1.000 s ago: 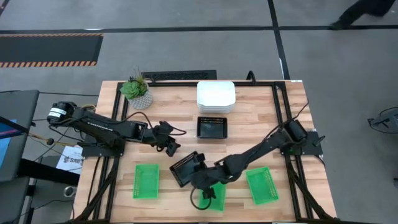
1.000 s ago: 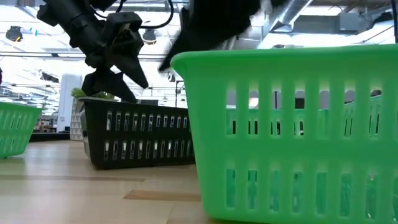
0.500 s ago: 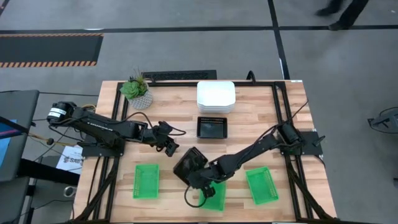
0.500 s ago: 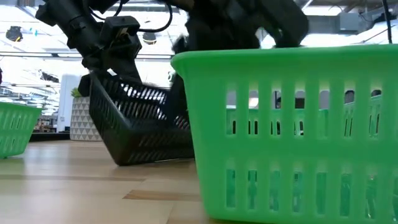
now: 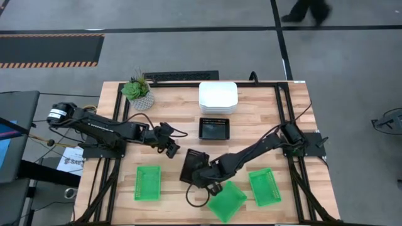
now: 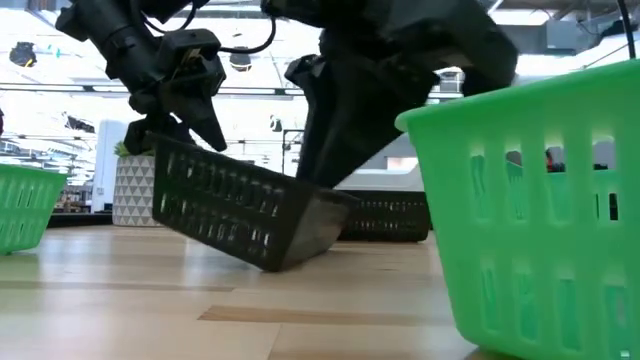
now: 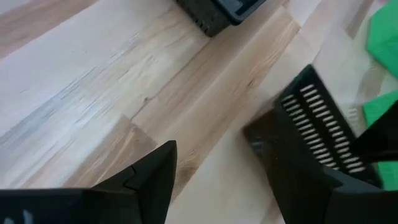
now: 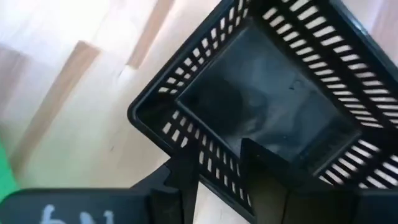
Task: Stack baskets by color
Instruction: Stack the left black bin on the right black bin
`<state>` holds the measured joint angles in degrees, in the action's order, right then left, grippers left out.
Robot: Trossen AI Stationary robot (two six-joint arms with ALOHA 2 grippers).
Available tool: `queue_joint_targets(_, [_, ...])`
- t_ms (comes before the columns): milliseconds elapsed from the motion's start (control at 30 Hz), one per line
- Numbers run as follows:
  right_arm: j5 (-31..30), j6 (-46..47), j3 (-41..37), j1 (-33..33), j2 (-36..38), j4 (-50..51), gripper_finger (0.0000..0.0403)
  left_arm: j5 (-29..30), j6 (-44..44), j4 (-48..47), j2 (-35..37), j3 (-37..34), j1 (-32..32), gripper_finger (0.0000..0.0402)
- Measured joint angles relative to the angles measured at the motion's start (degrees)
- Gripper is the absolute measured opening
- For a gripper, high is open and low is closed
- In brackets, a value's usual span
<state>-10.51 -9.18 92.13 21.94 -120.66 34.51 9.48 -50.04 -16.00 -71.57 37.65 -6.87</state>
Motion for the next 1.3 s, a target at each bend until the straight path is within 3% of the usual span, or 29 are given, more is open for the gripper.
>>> queue_joint_targets(367, [-3.05,-11.58,6.18,0.36,0.09,7.82,0.014,0.83,0.33,-3.7,5.0,0.0,2.16,0.0224])
queue_joint_targets(633, [-3.26,-26.44,7.06,0.8,-0.56,13.92,0.0183,0.94,0.22,-5.48,6.05,0.0,2.03,0.0224])
queue_joint_targets(833, [-4.45,-26.89,7.04,0.03,-0.57,12.76,0.0212,1.35,0.22,-5.65,6.03,0.0,2.03,0.0224])
queue_joint_targets(1300, [-3.48,-27.31,7.03,-1.54,-0.59,13.41,0.0199,1.39,0.51,-5.65,6.03,0.0,2.03,0.0224])
